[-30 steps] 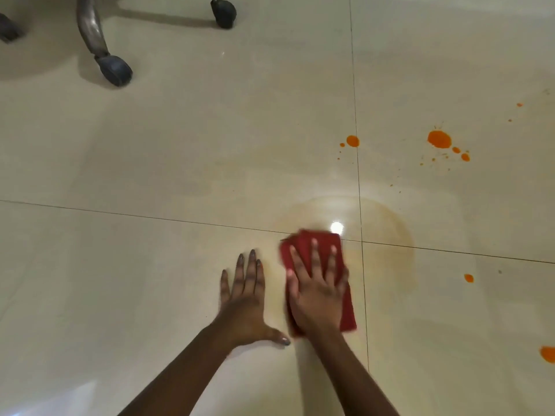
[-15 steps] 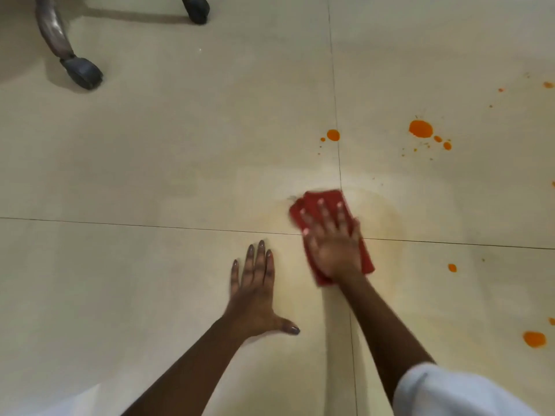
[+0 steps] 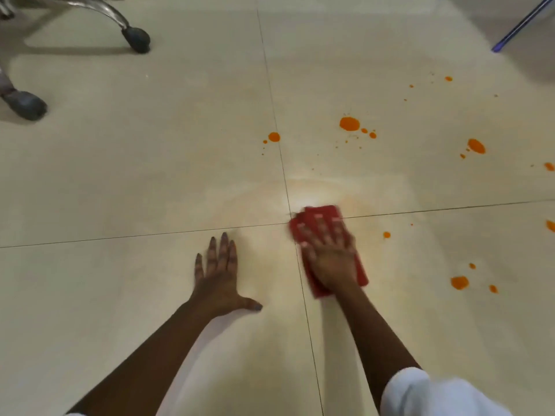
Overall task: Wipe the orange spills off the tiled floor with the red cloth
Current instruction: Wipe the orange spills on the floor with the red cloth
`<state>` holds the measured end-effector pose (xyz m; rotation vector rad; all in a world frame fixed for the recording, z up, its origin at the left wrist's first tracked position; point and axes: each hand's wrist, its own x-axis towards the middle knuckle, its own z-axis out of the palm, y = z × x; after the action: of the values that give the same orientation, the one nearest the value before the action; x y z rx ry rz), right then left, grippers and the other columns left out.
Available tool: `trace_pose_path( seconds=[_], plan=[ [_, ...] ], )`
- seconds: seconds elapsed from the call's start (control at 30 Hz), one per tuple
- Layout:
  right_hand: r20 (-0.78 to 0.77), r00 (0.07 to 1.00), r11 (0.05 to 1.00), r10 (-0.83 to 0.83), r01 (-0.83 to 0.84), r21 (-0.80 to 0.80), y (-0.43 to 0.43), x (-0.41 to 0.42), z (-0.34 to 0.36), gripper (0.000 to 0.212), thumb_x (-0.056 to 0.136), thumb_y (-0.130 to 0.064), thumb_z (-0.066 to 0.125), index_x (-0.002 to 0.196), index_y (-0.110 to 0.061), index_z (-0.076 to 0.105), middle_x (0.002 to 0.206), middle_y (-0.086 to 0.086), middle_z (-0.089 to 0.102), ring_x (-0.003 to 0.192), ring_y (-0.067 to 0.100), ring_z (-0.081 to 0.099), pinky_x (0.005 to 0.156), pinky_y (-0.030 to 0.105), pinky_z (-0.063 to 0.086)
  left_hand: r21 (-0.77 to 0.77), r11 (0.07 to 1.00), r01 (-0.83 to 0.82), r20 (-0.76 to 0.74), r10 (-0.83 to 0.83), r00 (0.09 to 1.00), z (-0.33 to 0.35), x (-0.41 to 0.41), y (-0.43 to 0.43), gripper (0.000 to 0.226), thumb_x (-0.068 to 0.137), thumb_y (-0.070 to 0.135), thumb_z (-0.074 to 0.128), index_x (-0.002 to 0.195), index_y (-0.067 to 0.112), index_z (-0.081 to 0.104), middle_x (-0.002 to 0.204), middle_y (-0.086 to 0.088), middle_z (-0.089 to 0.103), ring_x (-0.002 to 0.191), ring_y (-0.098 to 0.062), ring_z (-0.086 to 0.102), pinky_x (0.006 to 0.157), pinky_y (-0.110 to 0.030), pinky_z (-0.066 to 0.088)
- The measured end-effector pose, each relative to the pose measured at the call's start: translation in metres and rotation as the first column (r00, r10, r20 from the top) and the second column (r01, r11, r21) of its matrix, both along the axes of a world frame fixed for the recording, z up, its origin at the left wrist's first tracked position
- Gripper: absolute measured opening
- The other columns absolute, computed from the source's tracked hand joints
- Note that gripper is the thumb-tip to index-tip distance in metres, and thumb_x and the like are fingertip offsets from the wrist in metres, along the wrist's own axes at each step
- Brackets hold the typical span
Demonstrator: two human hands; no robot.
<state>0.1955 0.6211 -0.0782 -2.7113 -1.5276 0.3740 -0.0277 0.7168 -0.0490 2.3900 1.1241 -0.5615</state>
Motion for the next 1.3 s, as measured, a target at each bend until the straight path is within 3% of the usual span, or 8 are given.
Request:
trace_pose_path(
  seconds=[0.13, 0.27, 0.33, 0.43, 0.53, 0.67, 1.0, 1.3],
  plan=[
    [-0.056, 0.863, 0.863, -0.502, 0.504, 0.033, -0.069, -0.008, 0.000, 0.052, 0.098, -0.047, 0.017, 0.146, -0.042, -0.002, 0.157, 0.001, -0.008, 0.142, 0.031, -0.012, 0.112, 0.056, 0.002, -0.050, 0.976, 0.213, 0.039, -0.211, 0.977, 0.002, 0.018, -0.027, 0.135, 0.050, 0.089, 0.038, 0.128, 0.008, -0.036, 0.134, -0.004, -0.050, 0.129, -0.024, -0.041, 0.114, -0.050, -0.009],
    [-0.056, 0.978, 0.977, -0.201, 0.204, 0.053, -0.087, -0.063, -0.006, 0.054, 0.093, -0.050, 0.021, 0.145, -0.039, 0.018, 0.153, 0.004, 0.019, 0.140, 0.037, 0.013, 0.109, 0.059, 0.014, -0.040, 0.974, 0.225, -0.067, -0.227, 0.972, 0.003, 0.033, -0.045, 0.126, 0.069, 0.075, 0.053, 0.131, 0.006, -0.033, 0.136, -0.006, -0.046, 0.128, -0.025, -0.039, 0.110, -0.050, -0.012],
    [-0.034, 0.997, 0.997, -0.063, 0.065, 0.048, -0.089, -0.046, -0.005, 0.052, 0.093, -0.053, 0.016, 0.144, -0.043, 0.012, 0.154, -0.001, 0.009, 0.141, 0.033, 0.000, 0.111, 0.057, 0.011, -0.033, 0.975, 0.221, -0.132, -0.223, 0.966, 0.013, 0.038, -0.045, 0.122, 0.073, 0.071, 0.054, 0.138, 0.008, -0.028, 0.139, -0.005, -0.043, 0.132, -0.028, -0.036, 0.110, -0.052, -0.011],
    [-0.062, 0.969, 0.970, -0.240, 0.242, 0.023, -0.092, -0.031, 0.000, 0.057, 0.086, -0.058, 0.000, 0.141, -0.045, 0.000, 0.155, 0.000, -0.006, 0.141, 0.029, -0.014, 0.111, 0.052, -0.002, -0.059, 0.965, 0.255, -0.157, -0.262, 0.952, 0.028, 0.047, -0.042, 0.115, 0.078, 0.066, 0.054, 0.144, 0.007, -0.019, 0.149, -0.008, -0.034, 0.137, -0.028, -0.029, 0.111, -0.050, -0.010],
    [-0.127, 0.901, 0.907, -0.415, 0.420, 0.018, -0.094, -0.042, 0.011, 0.059, 0.087, -0.057, 0.005, 0.143, -0.039, 0.009, 0.156, 0.009, 0.007, 0.143, 0.036, 0.005, 0.111, 0.053, 0.007, -0.064, 0.954, 0.293, -0.138, -0.299, 0.944, 0.038, 0.055, -0.040, 0.111, 0.080, 0.063, 0.055, 0.145, 0.009, -0.016, 0.151, -0.007, -0.029, 0.138, -0.024, -0.028, 0.112, -0.047, -0.010],
    [-0.150, 0.911, 0.923, -0.384, 0.381, -0.051, -0.096, -0.025, 0.014, 0.058, 0.092, -0.059, 0.004, 0.143, -0.037, 0.022, 0.153, 0.014, 0.023, 0.139, 0.041, 0.020, 0.107, 0.054, 0.021, -0.066, 0.946, 0.317, -0.103, -0.322, 0.941, 0.045, 0.078, -0.029, 0.108, 0.081, 0.061, 0.055, 0.146, 0.010, -0.015, 0.152, -0.005, -0.029, 0.139, -0.022, -0.027, 0.113, -0.045, -0.009],
    [-0.110, 0.901, 0.903, -0.419, 0.402, -0.149, -0.077, 0.039, 0.013, 0.073, 0.073, -0.069, -0.023, 0.139, -0.038, -0.019, 0.146, 0.005, -0.032, 0.137, 0.030, -0.028, 0.112, 0.049, -0.009, 0.038, 0.896, 0.442, -0.082, -0.438, 0.895, 0.016, 0.155, -0.004, 0.111, 0.079, 0.061, 0.056, 0.145, 0.011, -0.018, 0.148, -0.008, -0.034, 0.138, -0.026, -0.027, 0.109, -0.052, -0.013],
    [-0.206, 0.868, 0.881, -0.452, 0.398, -0.257, -0.071, 0.055, 0.026, 0.083, 0.063, -0.075, -0.031, 0.137, -0.039, -0.022, 0.143, 0.004, -0.036, 0.131, 0.028, -0.036, 0.111, 0.050, -0.011, -0.011, 0.891, 0.454, -0.043, -0.454, 0.890, 0.022, 0.195, 0.010, 0.118, 0.075, 0.065, 0.058, 0.144, 0.012, -0.021, 0.146, -0.007, -0.037, 0.134, -0.027, -0.033, 0.109, -0.052, -0.013]
  ],
)
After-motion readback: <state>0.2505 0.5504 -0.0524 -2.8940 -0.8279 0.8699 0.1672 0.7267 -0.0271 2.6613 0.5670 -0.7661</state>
